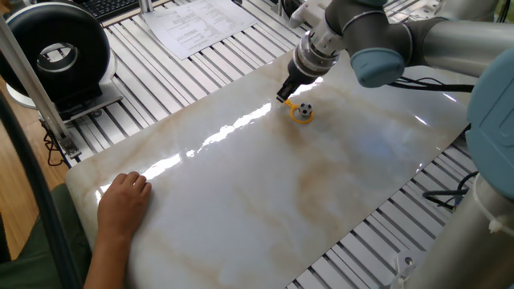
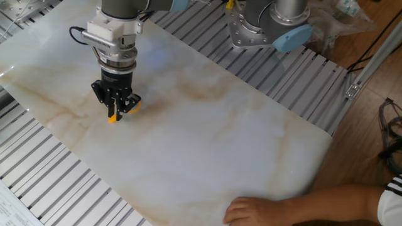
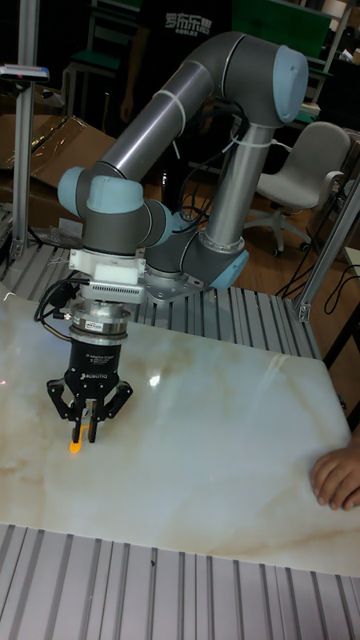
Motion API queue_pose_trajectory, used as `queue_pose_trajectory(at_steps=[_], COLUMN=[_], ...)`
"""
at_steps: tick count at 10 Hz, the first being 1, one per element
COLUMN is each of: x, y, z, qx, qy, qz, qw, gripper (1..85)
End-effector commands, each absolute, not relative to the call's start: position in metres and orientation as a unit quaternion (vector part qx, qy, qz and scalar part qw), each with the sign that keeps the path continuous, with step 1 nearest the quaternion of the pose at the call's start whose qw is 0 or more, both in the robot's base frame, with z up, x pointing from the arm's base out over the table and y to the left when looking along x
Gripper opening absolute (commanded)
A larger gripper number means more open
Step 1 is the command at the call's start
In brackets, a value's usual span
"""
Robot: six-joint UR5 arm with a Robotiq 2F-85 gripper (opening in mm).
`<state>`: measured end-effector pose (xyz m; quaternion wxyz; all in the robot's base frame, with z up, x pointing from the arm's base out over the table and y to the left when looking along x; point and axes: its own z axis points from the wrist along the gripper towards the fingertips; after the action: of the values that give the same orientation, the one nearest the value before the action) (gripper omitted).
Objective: Attach the bubble ring to the ball
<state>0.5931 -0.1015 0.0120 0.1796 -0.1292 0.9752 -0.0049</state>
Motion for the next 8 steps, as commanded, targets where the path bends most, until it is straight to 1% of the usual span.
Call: queue_pose_trajectory(at_steps=[1, 3, 4, 5, 6, 7, 8], x=[0.583, 0.592, 0.585, 0.574, 0.562, 0.552, 0.55], y=[-0.113, -0.107, -0.108, -0.11, -0.114, -0.11, -0.108], z=[-0.002, -0.012, 0.0, 0.021, 0.038, 0.046, 0.052], qx=[-0.109, -0.092, -0.088, -0.088, -0.081, -0.075, -0.074], qy=[0.985, 0.986, 0.988, 0.99, 0.992, 0.993, 0.993], qz=[-0.035, -0.033, -0.041, -0.048, -0.055, -0.053, -0.052], qw=[0.13, 0.132, 0.118, 0.097, 0.078, 0.071, 0.071], gripper=[20.3, 17.7, 13.7, 13.7, 9.3, 8.0, 10.0])
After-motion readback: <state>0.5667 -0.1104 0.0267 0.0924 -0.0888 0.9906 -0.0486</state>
